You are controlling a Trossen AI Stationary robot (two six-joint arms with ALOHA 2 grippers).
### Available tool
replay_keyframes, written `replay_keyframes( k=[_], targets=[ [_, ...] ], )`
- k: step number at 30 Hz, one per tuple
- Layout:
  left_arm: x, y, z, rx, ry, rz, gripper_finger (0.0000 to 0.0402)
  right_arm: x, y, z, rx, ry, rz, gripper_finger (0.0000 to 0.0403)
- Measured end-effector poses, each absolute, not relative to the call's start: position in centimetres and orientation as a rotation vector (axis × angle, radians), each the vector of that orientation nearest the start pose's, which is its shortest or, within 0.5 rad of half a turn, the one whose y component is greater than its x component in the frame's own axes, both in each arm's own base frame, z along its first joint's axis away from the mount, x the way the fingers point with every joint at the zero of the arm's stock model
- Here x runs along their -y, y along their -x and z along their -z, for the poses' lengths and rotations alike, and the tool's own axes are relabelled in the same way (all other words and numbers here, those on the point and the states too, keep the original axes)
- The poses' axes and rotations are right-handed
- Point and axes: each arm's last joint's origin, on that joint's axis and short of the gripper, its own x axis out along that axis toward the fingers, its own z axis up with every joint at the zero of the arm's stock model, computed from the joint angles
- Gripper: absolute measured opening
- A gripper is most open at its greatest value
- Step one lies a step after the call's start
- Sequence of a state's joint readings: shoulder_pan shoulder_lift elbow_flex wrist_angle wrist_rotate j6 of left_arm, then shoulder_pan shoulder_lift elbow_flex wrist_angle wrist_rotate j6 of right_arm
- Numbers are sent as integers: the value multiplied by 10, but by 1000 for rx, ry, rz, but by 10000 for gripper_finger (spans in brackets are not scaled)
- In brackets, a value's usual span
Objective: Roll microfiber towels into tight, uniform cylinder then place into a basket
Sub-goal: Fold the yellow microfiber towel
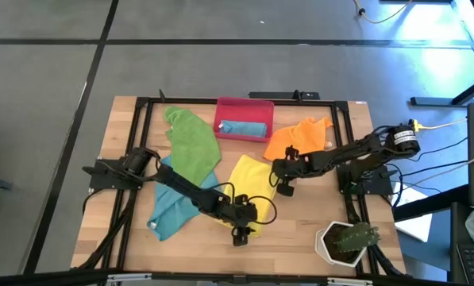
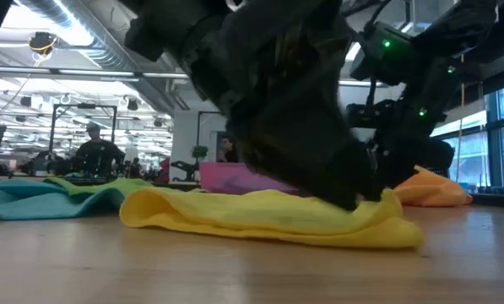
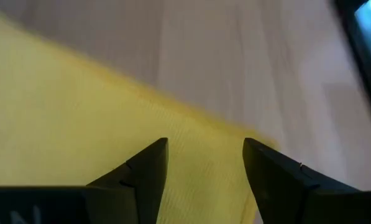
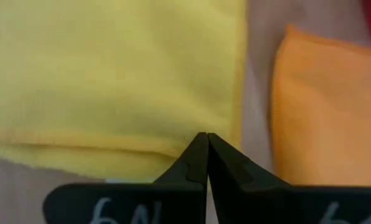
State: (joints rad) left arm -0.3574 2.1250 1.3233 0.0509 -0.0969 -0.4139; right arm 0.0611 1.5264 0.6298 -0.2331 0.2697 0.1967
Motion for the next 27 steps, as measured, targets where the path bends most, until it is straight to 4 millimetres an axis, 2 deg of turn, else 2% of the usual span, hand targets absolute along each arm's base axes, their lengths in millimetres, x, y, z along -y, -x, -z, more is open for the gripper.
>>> replay_keyframes(
  k=[5, 8, 13, 17, 21, 27],
  targets=[
    [146, -419, -135, -736, 199, 108, 200, -6, -249, -135, -1191, 6, 281, 12],
    [144, -419, -139, -727, 195, 107, 200, -13, -248, -144, -1247, 14, 274, 12],
    [146, -416, -149, -727, 180, 122, 200, -36, -249, -170, -1143, 34, 190, 12],
    [148, -404, -172, -751, 134, 99, 200, -53, -242, -186, -1065, 4, 132, 12],
    [149, -383, -185, -832, 21, -46, 200, -71, -238, -186, -1057, -42, 88, 12],
    [157, -349, -182, -1032, 11, -215, 200, -106, -245, -185, -894, -208, -169, 12]
  ],
)
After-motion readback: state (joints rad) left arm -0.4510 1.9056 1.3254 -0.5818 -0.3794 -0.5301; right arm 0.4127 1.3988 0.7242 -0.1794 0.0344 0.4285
